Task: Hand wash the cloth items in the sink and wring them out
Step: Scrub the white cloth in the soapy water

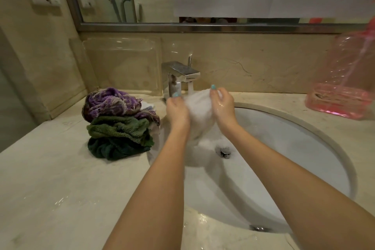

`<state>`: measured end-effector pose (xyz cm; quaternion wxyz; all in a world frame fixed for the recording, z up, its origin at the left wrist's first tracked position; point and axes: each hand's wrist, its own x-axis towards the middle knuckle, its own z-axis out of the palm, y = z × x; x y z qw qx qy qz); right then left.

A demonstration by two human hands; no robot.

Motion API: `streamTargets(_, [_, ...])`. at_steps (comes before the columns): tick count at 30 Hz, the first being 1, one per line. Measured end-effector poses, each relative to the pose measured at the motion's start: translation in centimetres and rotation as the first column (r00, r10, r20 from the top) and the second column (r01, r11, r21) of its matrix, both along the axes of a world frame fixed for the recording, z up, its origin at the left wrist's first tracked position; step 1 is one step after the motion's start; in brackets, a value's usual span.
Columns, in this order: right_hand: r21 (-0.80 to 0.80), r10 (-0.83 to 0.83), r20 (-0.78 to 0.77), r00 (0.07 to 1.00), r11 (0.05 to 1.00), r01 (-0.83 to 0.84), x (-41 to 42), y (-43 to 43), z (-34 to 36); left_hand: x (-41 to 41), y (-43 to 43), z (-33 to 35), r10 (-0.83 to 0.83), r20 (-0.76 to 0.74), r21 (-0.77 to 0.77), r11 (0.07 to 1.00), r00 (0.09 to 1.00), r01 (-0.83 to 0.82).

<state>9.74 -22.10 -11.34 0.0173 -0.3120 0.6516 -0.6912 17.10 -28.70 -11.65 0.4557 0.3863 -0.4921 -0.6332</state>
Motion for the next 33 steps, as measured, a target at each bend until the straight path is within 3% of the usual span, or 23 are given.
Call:
streamTargets(3, [0.088,0.215,-0.048,0.976,0.974,-0.210,1.4,-0.4,0.8,0.0,-0.8,0.0,0.006,0.049,0.083,0.997,0.999,-0.010])
streamTargets(5, [0.204,0.263,-0.069,0.962,0.948,-0.245,1.6,-0.6,1.0,-0.6,-0.8,-0.4,-0.036,0.312,-0.046,0.998,0.949,0.052])
streamTargets(6, [0.261,0.221,-0.072,0.973,0.945,-0.195,1.4,-0.6,1.0,-1.0,-0.6,-0.6,-0.060,0.295,-0.052,0.995,0.954,0.079])
streamTargets(8, [0.346,0.014,-0.057,0.998,0.938,0.007,0.2,-0.4,0.7,-1.2,0.6,-0.3,-0.179,0.098,0.032,0.984,0.979,0.177])
streamTargets(11, [0.276,-0.134,0.019,0.991,0.953,0.124,-0.7,0.4,0.4,-1.6,2.7,1.0,-0.257,0.031,0.003,0.967,0.966,0.257])
streamTargets(14, [0.128,0.031,0.017,0.999,0.991,-0.033,0.7,0.5,0.9,-1.3,2.0,1.1,-0.206,0.036,0.007,0.979,0.978,0.206])
streamTargets(18, [0.218,0.273,-0.106,0.956,0.945,-0.245,2.8,-0.6,0.4,-0.3,0.1,0.1,-0.262,0.029,0.145,0.956,0.965,0.255])
streamTargets(20, [0.226,0.214,-0.091,0.973,0.956,-0.189,2.0,-0.6,0.6,0.0,0.6,0.3,-0.232,0.099,0.131,0.967,0.968,0.218])
streamTargets(24, [0.337,-0.091,-0.112,0.990,0.933,0.124,-1.0,0.6,0.1,-0.5,2.1,1.7,-0.258,0.048,0.050,0.965,0.965,0.256])
streamTargets(25, [0.362,-0.110,-0.097,0.989,0.922,0.138,-1.4,0.7,-0.3,-0.4,2.1,1.6,-0.221,0.022,0.039,0.975,0.975,0.220])
streamTargets(27, [0.431,-0.023,0.018,1.000,0.902,0.013,-1.3,0.8,-0.8,0.0,1.8,1.3,-0.092,-0.037,0.054,0.994,0.995,0.094])
streamTargets(28, [0.455,0.072,0.135,0.988,0.881,-0.126,-1.0,0.8,-0.9,0.2,1.2,1.0,-0.015,-0.059,0.076,0.997,0.998,0.020])
streamTargets(30, [0.402,0.294,0.387,0.874,0.799,-0.446,-0.5,0.6,-1.0,0.8,0.2,0.8,0.074,-0.065,0.089,0.994,0.995,-0.068])
streamTargets(32, [0.340,0.355,0.464,0.812,0.774,-0.533,-0.6,0.1,-1.2,1.1,0.2,0.9,0.026,-0.042,0.094,0.995,0.999,-0.022])
streamTargets(33, [0.321,0.283,0.466,0.838,0.829,-0.458,-1.0,-0.1,-1.2,0.9,0.4,1.0,-0.057,-0.037,0.106,0.993,0.998,0.060])
